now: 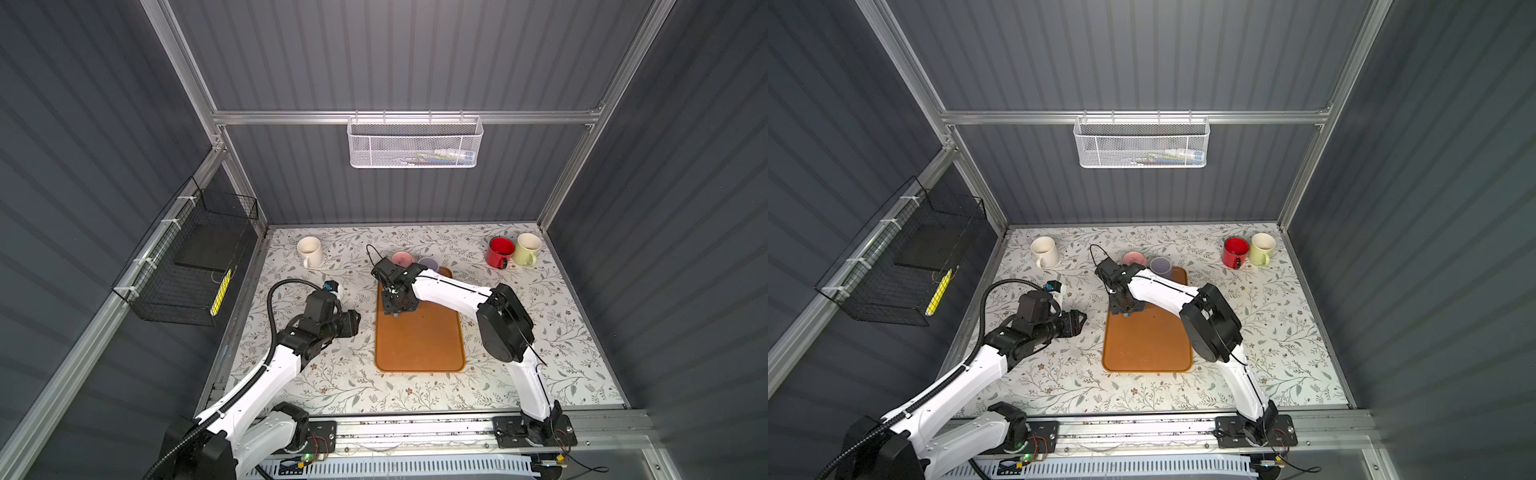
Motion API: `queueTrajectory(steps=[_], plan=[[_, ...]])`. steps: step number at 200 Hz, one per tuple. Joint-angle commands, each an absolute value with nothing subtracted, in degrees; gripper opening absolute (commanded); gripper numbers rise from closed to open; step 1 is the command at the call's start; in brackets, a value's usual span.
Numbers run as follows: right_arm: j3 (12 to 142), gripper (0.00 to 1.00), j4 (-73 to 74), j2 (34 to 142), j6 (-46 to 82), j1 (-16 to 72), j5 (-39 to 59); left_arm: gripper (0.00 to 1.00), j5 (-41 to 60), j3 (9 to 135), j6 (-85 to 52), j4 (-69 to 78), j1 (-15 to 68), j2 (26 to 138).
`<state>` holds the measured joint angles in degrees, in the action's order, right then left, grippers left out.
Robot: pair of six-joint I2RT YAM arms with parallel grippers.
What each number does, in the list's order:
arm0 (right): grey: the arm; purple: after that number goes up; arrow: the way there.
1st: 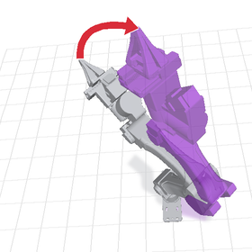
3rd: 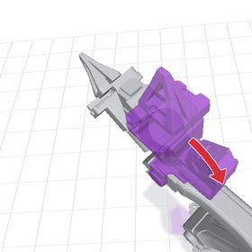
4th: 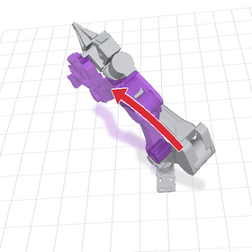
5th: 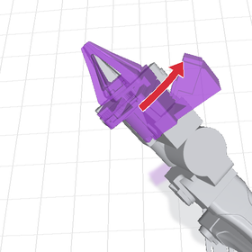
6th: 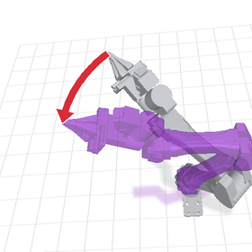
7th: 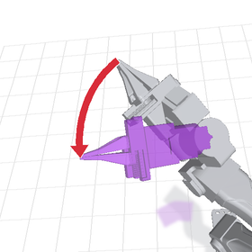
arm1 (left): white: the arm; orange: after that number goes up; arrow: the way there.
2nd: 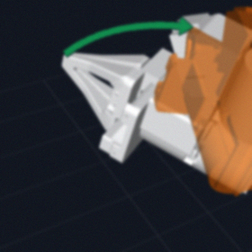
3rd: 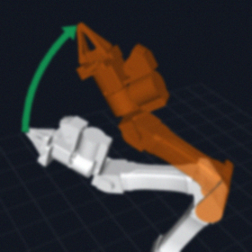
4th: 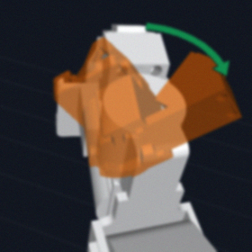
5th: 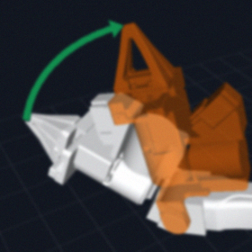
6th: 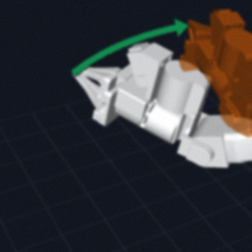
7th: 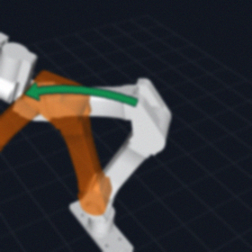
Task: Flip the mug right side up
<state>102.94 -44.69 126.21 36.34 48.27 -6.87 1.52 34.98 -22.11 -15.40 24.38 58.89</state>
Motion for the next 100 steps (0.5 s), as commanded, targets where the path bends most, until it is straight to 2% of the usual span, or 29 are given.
queueTrajectory(steps=[1, 100], plan=[[102.5, 0.54, -45.3, 127.3, 37.5, 48.3, -7.4, 0.64, 1.8, 36.5, -21.1, -16.2, 24.1, 58.7], [102.1, 0.45, -44.4, 128.5, 37.8, 48.3, -6.9, 0.64, 1.7, 36.5, -21.1, -16.4, 24.1, 58.4]])
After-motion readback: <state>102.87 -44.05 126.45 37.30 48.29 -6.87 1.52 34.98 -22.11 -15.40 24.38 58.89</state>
